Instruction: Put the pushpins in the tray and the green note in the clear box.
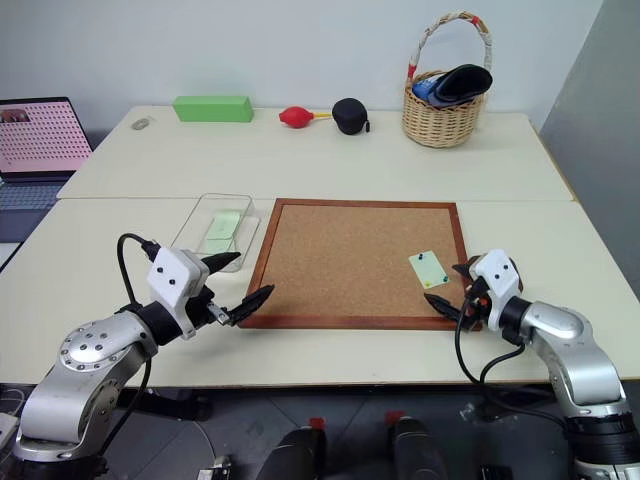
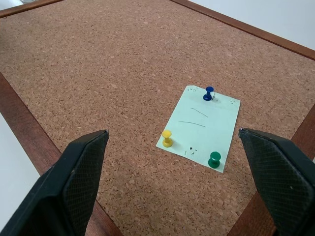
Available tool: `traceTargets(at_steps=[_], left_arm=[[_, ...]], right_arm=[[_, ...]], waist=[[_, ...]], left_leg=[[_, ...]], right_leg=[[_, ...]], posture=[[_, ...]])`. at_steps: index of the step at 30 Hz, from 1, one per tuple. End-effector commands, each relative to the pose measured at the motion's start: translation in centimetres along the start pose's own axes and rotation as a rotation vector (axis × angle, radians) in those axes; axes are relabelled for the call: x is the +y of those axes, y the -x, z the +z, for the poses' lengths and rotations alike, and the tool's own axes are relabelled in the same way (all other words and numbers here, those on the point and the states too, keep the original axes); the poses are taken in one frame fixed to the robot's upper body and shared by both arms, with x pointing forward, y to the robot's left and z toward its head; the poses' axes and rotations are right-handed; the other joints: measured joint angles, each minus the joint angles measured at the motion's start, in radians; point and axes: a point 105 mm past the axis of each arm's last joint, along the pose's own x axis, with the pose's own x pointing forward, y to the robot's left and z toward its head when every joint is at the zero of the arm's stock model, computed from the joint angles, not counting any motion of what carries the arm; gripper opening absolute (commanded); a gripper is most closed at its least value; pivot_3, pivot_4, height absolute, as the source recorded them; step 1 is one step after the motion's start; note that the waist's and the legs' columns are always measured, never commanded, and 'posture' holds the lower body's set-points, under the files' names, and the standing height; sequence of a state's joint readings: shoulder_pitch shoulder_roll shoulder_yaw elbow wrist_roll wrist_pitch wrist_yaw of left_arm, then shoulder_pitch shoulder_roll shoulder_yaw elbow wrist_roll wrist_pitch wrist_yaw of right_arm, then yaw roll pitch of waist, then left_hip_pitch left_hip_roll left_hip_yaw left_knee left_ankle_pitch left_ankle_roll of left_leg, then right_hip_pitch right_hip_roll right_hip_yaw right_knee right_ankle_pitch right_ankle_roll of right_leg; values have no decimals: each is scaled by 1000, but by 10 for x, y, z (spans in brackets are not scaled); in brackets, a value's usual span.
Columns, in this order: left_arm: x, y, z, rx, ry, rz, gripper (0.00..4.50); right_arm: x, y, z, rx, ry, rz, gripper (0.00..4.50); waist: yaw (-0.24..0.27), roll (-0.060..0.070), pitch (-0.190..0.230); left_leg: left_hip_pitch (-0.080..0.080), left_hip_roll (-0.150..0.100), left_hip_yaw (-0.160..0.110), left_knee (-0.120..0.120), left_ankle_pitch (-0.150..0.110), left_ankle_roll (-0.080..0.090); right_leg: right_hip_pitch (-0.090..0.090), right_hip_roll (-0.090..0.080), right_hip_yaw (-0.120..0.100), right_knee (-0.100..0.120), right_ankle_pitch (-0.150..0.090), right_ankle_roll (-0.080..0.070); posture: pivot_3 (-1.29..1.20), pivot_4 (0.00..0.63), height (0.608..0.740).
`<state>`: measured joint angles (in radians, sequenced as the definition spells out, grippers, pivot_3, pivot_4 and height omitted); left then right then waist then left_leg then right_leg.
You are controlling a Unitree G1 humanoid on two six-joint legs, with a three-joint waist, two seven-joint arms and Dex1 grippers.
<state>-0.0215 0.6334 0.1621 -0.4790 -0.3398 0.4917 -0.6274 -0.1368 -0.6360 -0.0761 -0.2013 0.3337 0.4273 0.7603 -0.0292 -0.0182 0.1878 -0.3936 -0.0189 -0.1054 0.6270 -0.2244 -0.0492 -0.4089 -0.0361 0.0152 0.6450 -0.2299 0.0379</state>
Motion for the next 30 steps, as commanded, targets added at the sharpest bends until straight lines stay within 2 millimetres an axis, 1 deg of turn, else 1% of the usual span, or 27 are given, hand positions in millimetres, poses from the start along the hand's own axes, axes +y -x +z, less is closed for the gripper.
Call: traceTargets(at_steps=[1, 8, 12, 15, 19, 22, 24, 28, 30], left_arm=[[-7, 3, 9, -31, -24, -43, 4500], [-10, 4, 8, 6, -17, -68, 4500], [-10, 2, 15, -21, 3, -111, 4500], [-5, 0, 28, -75, 17, -118, 4500], [-6, -4, 40, -124, 17, -143, 4500], [-12, -9, 49, -163, 7, -196, 4081], [-15, -13, 52, -172, 8, -228, 3679], [-22, -23, 54, -175, 4, -294, 2981], [-29, -29, 53, -173, -5, -340, 2638]], right_arm=[[-2, 0, 12, -34, 25, -3, 4481], [2, -1, 10, -33, 21, 10, 4481], [3, -2, 11, -38, 18, 9, 4481], [4, -3, 11, -40, 14, 14, 4481], [1, -4, 15, -46, 22, 9, 4481], [0, -2, 18, -51, 36, 5, 4500], [0, -1, 20, -53, 42, 5, 4500], [-1, 2, 23, -60, 48, 1, 4500], [1, 3, 24, -62, 47, 5, 4500]], waist=[[0, 0, 0], [0, 0, 0], [0, 0, 0], [0, 0, 0], [-1, 0, 0], [-1, 0, 0], [0, 0, 0], [0, 0, 0], [0, 0, 0]], left_leg=[[0, 0, 0, 0, 0, 0], [0, 0, 0, 0, 0, 0], [0, 0, 0, 0, 0, 0], [0, 0, 0, 0, 0, 0], [0, 0, 0, 0, 0, 0], [0, 0, 0, 0, 0, 0], [0, 0, 0, 0, 0, 0], [0, -1, 0, 1, 0, 0], [0, -1, 0, 1, 0, 0]], right_leg=[[0, 0, 0, 0, 0, 0], [0, 0, 0, 0, 0, 0], [0, 0, 0, 0, 0, 0], [0, 0, 0, 0, 0, 0], [0, 0, 0, 0, 0, 0], [0, 0, 0, 0, 0, 0], [0, 0, 0, 0, 0, 0], [0, 0, 0, 0, 1, 1], [0, 0, 0, 0, 2, 4]], posture=[[0, 150, 740], [0, 150, 740], [0, 150, 740], [0, 150, 740], [0, 150, 740], [0, 150, 740], [0, 150, 740], [0, 150, 740], [0, 150, 740]])
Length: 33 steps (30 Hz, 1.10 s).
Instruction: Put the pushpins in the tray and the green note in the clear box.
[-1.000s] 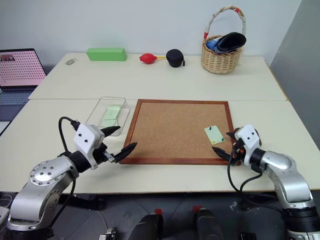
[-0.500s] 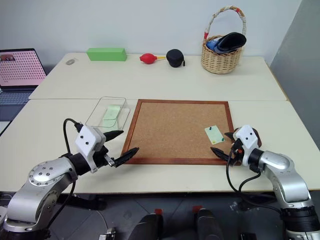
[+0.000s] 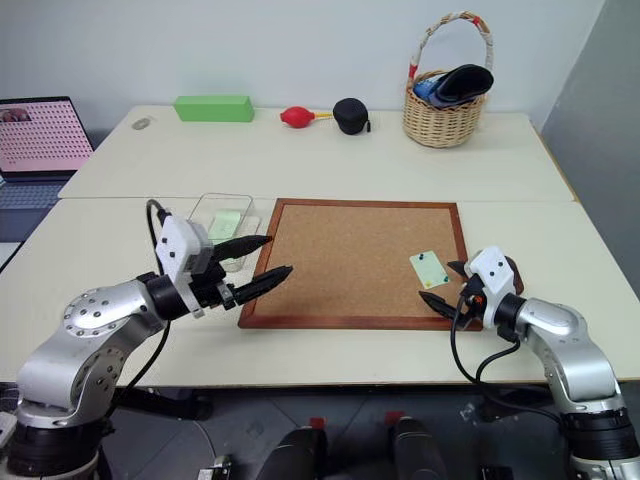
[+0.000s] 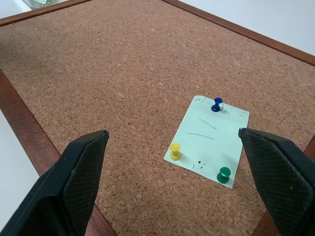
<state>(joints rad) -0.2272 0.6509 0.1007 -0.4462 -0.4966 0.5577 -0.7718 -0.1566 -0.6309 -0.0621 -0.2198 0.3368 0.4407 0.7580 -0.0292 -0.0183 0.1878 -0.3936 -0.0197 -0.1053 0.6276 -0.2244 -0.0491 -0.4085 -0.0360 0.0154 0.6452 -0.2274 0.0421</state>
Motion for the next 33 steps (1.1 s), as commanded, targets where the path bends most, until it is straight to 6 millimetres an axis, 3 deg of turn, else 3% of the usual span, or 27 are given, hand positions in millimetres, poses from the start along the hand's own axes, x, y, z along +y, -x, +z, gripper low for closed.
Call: traceTargets(at_steps=[1, 15, 21, 27, 33], left_arm=[[-10, -15, 5, -27, -35, -100, 2422], [-24, -87, -24, 45, -71, -269, 25], [-30, -105, -54, 108, -47, -294, 10], [-32, -109, -83, 183, -34, -311, 10], [-35, -110, -89, 189, -27, -310, 10]], right_arm=[[-2, 8, 16, -47, 35, -10, 4500], [4, -1, 15, -61, 19, 26, 4500], [-1, -12, 18, -61, 19, 19, 4500], [-15, -30, 25, -65, 14, -25, 4500], [-35, -52, 32, -30, 8, -69, 4500]], waist=[[-1, 0, 0], [1, 0, 0], [-3, 0, 0], [-3, 0, 0], [0, 0, 0]], left_leg=[[0, 0, 0, 0, 0, 0], [0, 0, 0, 0, 0, 0], [1, -1, 0, 0, 0, 0], [0, -1, 0, 1, 0, 0], [1, -1, 0, 1, 0, 0]], right_leg=[[0, 0, 0, 0, 0, 0], [0, 0, 0, 0, 1, 2], [1, 0, 0, 1, 1, 2], [0, 0, 0, 1, 2, 3], [1, 0, 0, 1, 2, 3]], posture=[[0, 150, 740], [0, 150, 740], [0, 150, 740], [0, 150, 740], [0, 150, 740]])
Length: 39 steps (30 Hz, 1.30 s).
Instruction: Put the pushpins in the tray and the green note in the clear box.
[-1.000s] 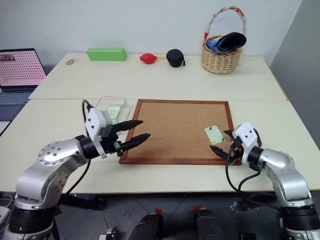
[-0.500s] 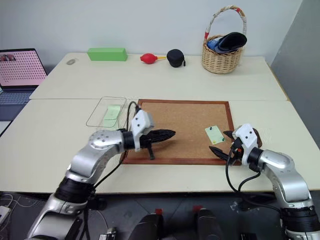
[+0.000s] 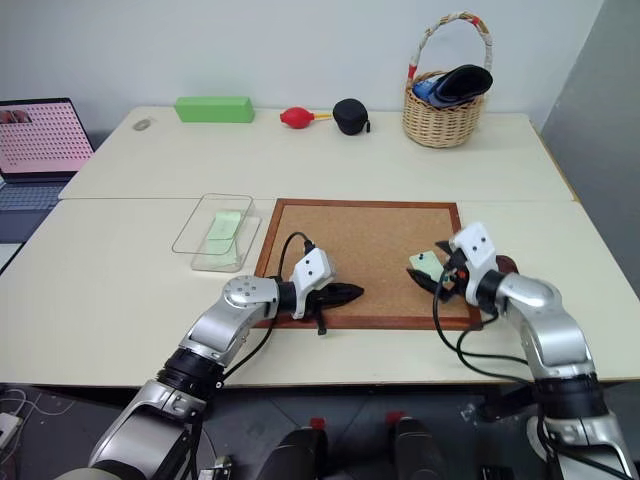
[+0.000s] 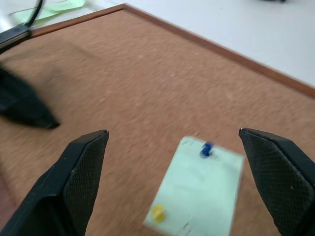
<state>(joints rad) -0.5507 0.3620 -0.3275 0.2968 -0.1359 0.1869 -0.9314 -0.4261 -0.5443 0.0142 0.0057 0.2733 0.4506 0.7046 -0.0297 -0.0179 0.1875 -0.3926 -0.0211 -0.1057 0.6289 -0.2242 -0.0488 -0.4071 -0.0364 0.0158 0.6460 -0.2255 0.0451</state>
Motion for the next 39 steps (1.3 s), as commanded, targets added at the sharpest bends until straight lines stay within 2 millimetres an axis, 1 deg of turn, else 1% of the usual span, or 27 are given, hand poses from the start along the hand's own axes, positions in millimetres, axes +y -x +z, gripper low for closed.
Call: traceTargets(at_steps=[1, 3, 7, 8, 9, 11, 14, 15, 16, 18, 26, 27, 28, 35, 39], left_arm=[[-3, -1, -6, 21, -4, -2, 10], [-4, -1, -6, 21, -6, -2, 10], [-3, 1, -6, 24, -8, 9, 10], [-3, 2, -6, 24, -8, 11, 0], [-3, 2, -6, 25, -7, 13, 0], [-3, 3, -6, 27, -5, 16, 0], [-4, 3, -6, 28, -4, 17, 0], [-4, 2, -6, 28, -4, 17, 0], [-4, 2, -6, 28, -4, 18, 0], [-4, 1, -6, 27, -5, 19, 0], [-2, 1, -6, 28, -7, 25, 0], [-2, 1, -6, 29, -6, 24, 0], [-2, 1, -7, 31, -6, 24, 0], [-4, 1, -13, 57, -4, 17, 0], [-5, 2, -17, 75, -2, 18, 0]], right_arm=[[-13, -13, 7, 16, 19, -24, 4500], [-16, -19, 7, 35, 31, -21, 4500], [-16, -24, -1, 83, 46, 0, 4500], [-16, -25, -3, 91, 46, 1, 4132], [-16, -25, -5, 98, 47, 0, 4042], [-16, -26, -6, 105, 48, -1, 3500], [-16, -27, -7, 111, 50, 4, 2902], [-15, -27, -7, 112, 50, 5, 2847], [-15, -27, -7, 115, 51, 6, 2539], [-15, -27, -8, 120, 53, 6, 2104], [-12, -25, -9, 130, 72, 28, 468], [-12, -25, -8, 129, 75, 31, 198], [-11, -25, -6, 125, 78, 34, 55], [-9, -26, 4, 99, 92, 49, 55], [-8, -25, 14, 70, 90, 54, 55]], waist=[[0, 0, 0], [0, 0, 0], [0, 0, 0], [0, 0, 0], [0, 0, 0], [-1, 0, 0], [-1, 0, 0], [-1, 0, 0], [-1, 0, 0], [-1, 0, 0], [-1, 0, 0], [-1, 0, 0], [-1, 0, 0], [-1, 0, 0], [-1, 0, 0]], left_leg=[[0, 0, 0, 0, 0, 0], [0, 0, 0, 0, 0, 0], [0, 0, -1, 0, 0, 0], [0, 0, -1, 0, 0, 0], [0, 0, 0, 0, 0, 0], [0, 0, 0, 0, 0, 0], [0, 0, 0, 0, 0, 0], [0, 0, 0, 0, 0, 0], [0, 0, 0, 0, 0, 0], [1, 0, 0, 0, 0, 0], [0, 0, 0, 0, 0, 0], [0, 0, 0, 0, 0, 0], [0, 0, 0, 0, 0, 0], [0, 0, 0, 0, 0, 0], [0, 0, 0, 0, 0, 0]], right_leg=[[0, 0, 0, 0, 0, 0], [0, 0, 0, 0, 0, 0], [0, 0, 0, 0, 0, 0], [0, 0, 0, 0, 0, 0], [0, 0, 0, 0, 0, 0], [0, 0, 0, 0, 0, 0], [0, 0, 0, 1, 0, 0], [0, 0, 0, 1, 0, 0], [0, 0, 0, 1, 0, 0], [0, 0, 0, 1, 0, 0], [0, 0, 0, 1, 0, 0], [0, 0, 0, 1, 0, 0], [0, 0, 0, 1, 0, 0], [0, 0, 0, 1, 0, 0], [0, 0, 0, 1, 0, 0]], posture=[[0, 150, 740], [0, 150, 740], [0, 150, 740], [0, 150, 740], [0, 150, 740], [0, 150, 740], [0, 150, 740], [0, 150, 740], [0, 150, 740], [0, 150, 740], [0, 150, 740], [0, 150, 740], [0, 150, 740], [0, 150, 740], [0, 150, 740]])
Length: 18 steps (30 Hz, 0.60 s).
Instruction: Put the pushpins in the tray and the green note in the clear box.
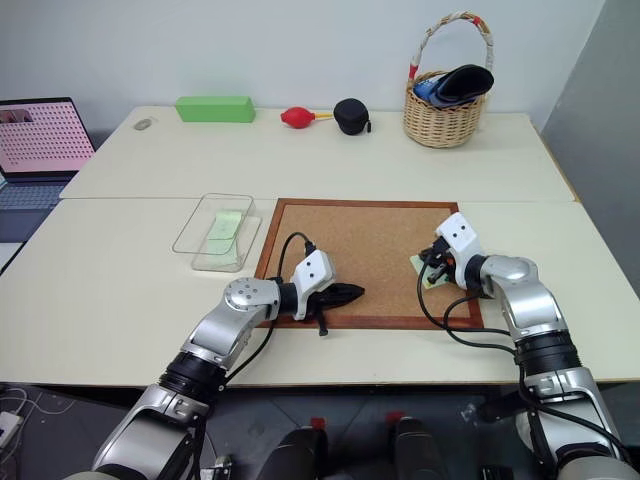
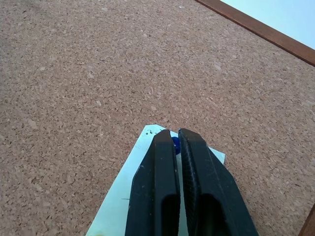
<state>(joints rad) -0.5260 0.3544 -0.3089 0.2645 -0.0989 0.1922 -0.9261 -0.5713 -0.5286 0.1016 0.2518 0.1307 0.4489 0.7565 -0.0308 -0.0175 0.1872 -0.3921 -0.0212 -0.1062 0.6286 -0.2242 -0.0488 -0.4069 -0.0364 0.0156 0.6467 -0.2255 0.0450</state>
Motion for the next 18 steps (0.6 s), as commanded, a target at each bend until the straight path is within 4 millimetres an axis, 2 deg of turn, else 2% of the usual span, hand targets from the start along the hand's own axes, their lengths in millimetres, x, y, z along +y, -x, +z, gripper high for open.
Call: traceTargets(at_steps=[1, 14, 18], left_arm=[[-4, 0, -16, 68, 13, -2, 0], [-7, 0, -22, 88, 12, -11, 0], [-8, 0, -22, 90, 10, -16, 0]], right_arm=[[4, 5, 39, -110, 63, 31, 55], [-5, 24, 45, -135, 41, -12, 55], [-4, 26, 41, -128, 45, -11, 55]], waist=[[0, 0, 0], [0, 0, 0], [0, 1, -1]], left_leg=[[0, 0, 0, 0, 0, 0], [1, 0, 0, 0, 0, 0], [1, 0, 0, 0, 0, 0]], right_leg=[[0, 0, 0, 0, 0, 0], [1, 0, 0, 0, 0, 0], [1, 0, 0, 0, 0, 0]], posture=[[0, 150, 740], [0, 150, 740], [0, 150, 740]])
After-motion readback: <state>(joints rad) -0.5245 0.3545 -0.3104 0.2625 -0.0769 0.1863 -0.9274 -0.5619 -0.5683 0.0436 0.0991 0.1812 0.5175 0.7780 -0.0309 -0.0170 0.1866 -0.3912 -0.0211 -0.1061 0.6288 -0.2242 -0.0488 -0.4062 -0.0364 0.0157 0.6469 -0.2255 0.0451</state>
